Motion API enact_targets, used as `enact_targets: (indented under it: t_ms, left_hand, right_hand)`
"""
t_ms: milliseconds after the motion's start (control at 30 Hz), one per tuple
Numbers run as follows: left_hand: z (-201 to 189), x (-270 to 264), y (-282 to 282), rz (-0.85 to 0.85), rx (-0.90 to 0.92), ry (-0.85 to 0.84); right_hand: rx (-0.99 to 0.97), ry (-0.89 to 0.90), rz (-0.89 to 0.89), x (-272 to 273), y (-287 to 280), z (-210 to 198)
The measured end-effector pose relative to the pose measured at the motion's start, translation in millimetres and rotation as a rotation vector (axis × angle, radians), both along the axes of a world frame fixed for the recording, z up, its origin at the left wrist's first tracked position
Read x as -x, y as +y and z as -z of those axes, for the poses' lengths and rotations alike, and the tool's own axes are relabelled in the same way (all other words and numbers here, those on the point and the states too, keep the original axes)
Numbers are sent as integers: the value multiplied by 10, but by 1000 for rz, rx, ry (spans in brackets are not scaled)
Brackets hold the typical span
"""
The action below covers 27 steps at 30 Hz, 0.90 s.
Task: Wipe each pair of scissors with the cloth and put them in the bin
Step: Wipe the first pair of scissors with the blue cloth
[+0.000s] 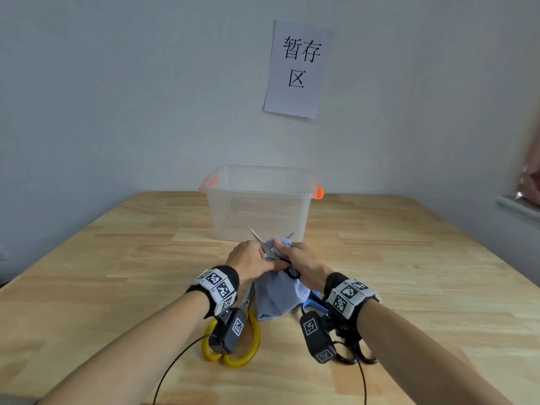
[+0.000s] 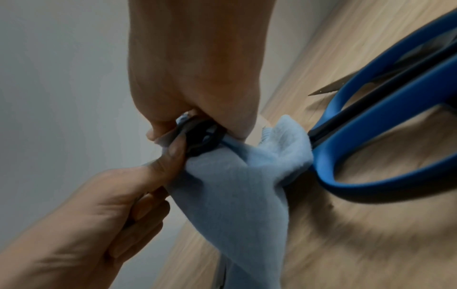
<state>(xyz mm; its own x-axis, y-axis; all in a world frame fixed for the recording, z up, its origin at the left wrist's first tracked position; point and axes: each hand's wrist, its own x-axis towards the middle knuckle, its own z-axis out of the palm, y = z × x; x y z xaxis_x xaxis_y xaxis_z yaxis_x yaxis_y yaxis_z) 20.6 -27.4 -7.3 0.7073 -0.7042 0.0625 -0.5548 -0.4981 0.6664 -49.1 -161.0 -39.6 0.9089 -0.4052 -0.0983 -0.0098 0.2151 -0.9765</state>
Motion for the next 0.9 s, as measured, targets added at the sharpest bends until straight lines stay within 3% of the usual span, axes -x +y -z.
enact_targets:
  t_ms: [133, 567, 900]
  left_hand:
    - [13, -53, 15, -18, 17, 7]
    - [48, -53, -8, 26, 5, -84]
    - [60, -66, 15, 14, -10, -130]
  right_hand:
    - [-182, -23, -181, 64, -82, 10]
    - [127, 0, 19, 60, -31, -7]
    - [370, 56, 41, 93, -25, -41]
